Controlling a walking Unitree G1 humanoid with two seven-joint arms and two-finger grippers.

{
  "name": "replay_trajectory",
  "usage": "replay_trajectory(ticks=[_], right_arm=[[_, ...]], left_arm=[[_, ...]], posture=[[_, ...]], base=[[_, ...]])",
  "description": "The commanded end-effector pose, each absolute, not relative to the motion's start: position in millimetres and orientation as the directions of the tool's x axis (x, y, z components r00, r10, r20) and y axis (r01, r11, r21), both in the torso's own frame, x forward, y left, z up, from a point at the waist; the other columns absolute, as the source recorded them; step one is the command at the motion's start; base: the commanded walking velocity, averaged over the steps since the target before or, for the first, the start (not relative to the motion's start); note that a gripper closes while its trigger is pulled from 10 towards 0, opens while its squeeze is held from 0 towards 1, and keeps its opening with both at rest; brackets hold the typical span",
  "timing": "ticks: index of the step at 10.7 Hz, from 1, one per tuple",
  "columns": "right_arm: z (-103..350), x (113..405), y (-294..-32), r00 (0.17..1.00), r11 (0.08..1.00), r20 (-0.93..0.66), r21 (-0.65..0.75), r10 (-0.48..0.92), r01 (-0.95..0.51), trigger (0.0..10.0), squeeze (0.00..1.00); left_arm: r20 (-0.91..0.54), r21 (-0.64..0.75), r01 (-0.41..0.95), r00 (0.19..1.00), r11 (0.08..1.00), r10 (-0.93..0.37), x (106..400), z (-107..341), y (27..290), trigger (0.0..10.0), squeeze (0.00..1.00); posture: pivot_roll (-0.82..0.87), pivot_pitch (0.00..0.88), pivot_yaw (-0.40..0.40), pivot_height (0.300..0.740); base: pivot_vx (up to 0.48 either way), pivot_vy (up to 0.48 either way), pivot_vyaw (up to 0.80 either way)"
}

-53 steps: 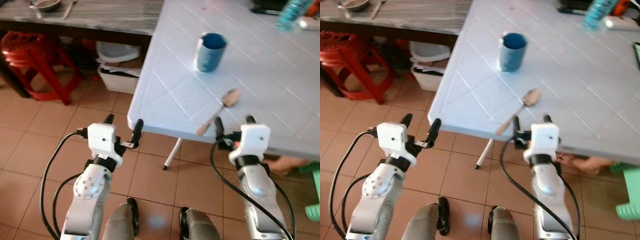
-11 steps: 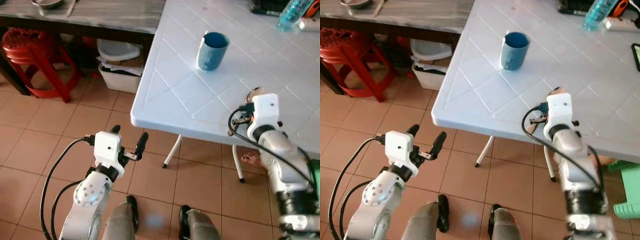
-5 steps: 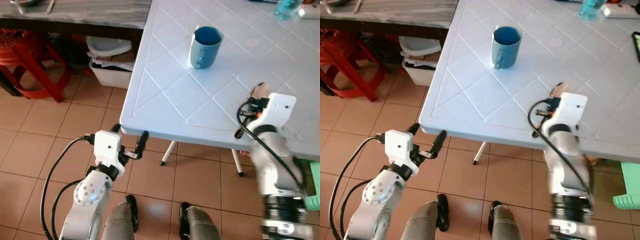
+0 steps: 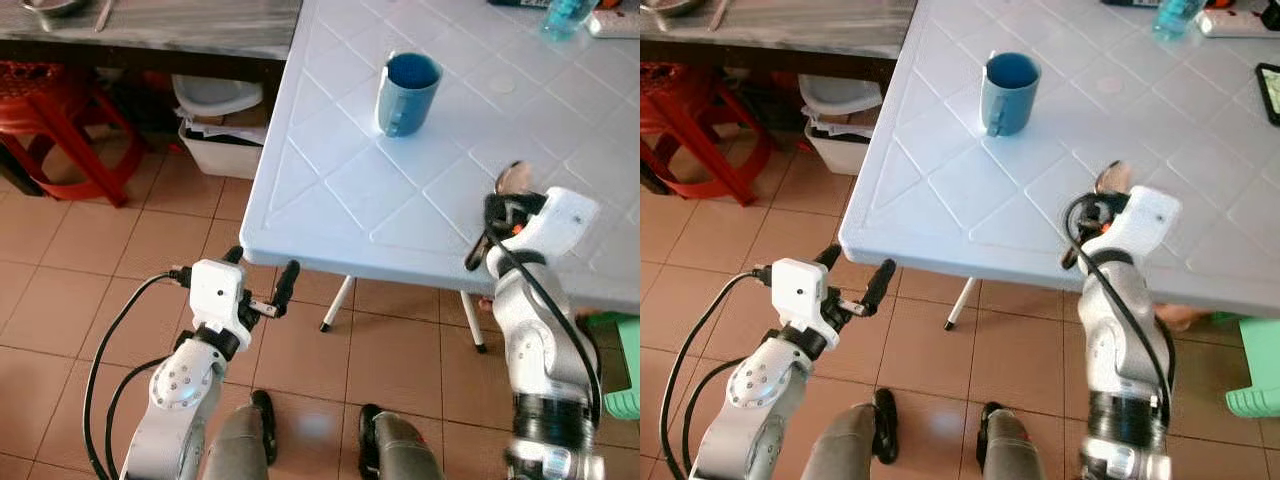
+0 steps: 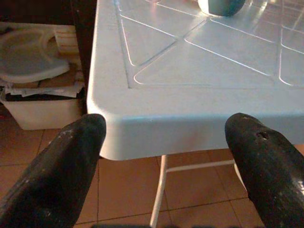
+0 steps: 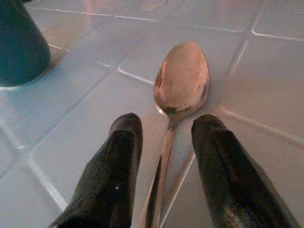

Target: Setting the table

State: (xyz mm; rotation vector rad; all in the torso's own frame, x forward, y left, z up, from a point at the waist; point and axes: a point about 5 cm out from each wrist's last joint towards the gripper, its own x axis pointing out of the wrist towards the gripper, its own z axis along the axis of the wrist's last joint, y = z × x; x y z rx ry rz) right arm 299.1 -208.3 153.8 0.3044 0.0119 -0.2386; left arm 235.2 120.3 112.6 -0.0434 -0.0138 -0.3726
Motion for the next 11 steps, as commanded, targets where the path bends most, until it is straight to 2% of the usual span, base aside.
replay_trajectory(ticks=[1, 2, 3, 4, 6, 9, 10, 11], right_arm=[[150.7, 291.5, -207.2, 0.973, 0.925, -0.075, 0.304, -0.217, 0.229, 10.0, 1.00], [147.2, 290.4, -207.8, 0.974, 0.927, -0.097, 0.300, -0.206, 0.225, 10.0, 1.00], [144.4, 297.1, -207.1, 0.975, 0.933, -0.144, 0.296, -0.169, 0.205, 10.0, 0.11], [147.2, 301.7, -206.6, 0.976, 0.929, -0.147, 0.309, -0.164, 0.203, 10.0, 0.00], [154.8, 310.0, -205.7, 0.976, 0.933, -0.149, 0.301, -0.160, 0.199, 10.0, 0.00], [143.1, 312.6, -211.3, 0.941, 0.935, -0.278, 0.239, -0.194, 0.263, 10.0, 0.00], [141.8, 311.8, -213.9, 0.935, 0.934, -0.290, 0.228, -0.204, 0.275, 9.4, 0.00], [136.2, 311.7, -221.5, 0.916, 0.940, -0.344, 0.191, -0.205, 0.282, 0.0, 0.00]], left_arm=[[0.023, -0.038, 0.378, 0.926, 0.925, -0.378, 233.4, 112.9, 120.1, 10.0, 0.00], [0.023, -0.039, 0.381, 0.924, 0.924, -0.381, 233.6, 112.9, 119.4, 10.0, 0.00], [0.020, -0.041, 0.390, 0.921, 0.920, -0.389, 233.6, 112.3, 118.0, 10.0, 0.00], [0.017, -0.042, 0.396, 0.918, 0.917, -0.395, 233.3, 111.8, 117.6, 10.0, 0.00], [0.012, -0.042, 0.401, 0.916, 0.915, -0.400, 233.0, 111.5, 117.7, 10.0, 0.00], [0.007, -0.046, 0.411, 0.912, 0.911, -0.411, 230.0, 111.3, 117.1, 10.0, 0.00], [0.005, -0.046, 0.414, 0.910, 0.909, -0.414, 229.6, 111.2, 116.9, 10.0, 0.00], [-0.001, -0.045, 0.429, 0.903, 0.902, -0.430, 228.5, 110.6, 115.3, 10.0, 0.00]], posture=[[-0.01, 0.240, 0.023, 0.740], [-0.02, 0.241, 0.026, 0.740], [-0.02, 0.242, 0.029, 0.740], [-0.02, 0.242, 0.029, 0.740], [-0.01, 0.243, 0.030, 0.740], [-0.01, 0.249, 0.029, 0.740], [-0.01, 0.250, 0.030, 0.740], [-0.01, 0.253, 0.033, 0.740]], base=[[0.000, 0.000, 0.00], [0.000, 0.000, 0.00], [0.000, 0.000, 0.00], [0.000, 0.000, 0.00], [0.000, 0.000, 0.00], [0.000, 0.000, 0.00], [0.000, 0.000, 0.00], [0.000, 0.000, 0.00]])
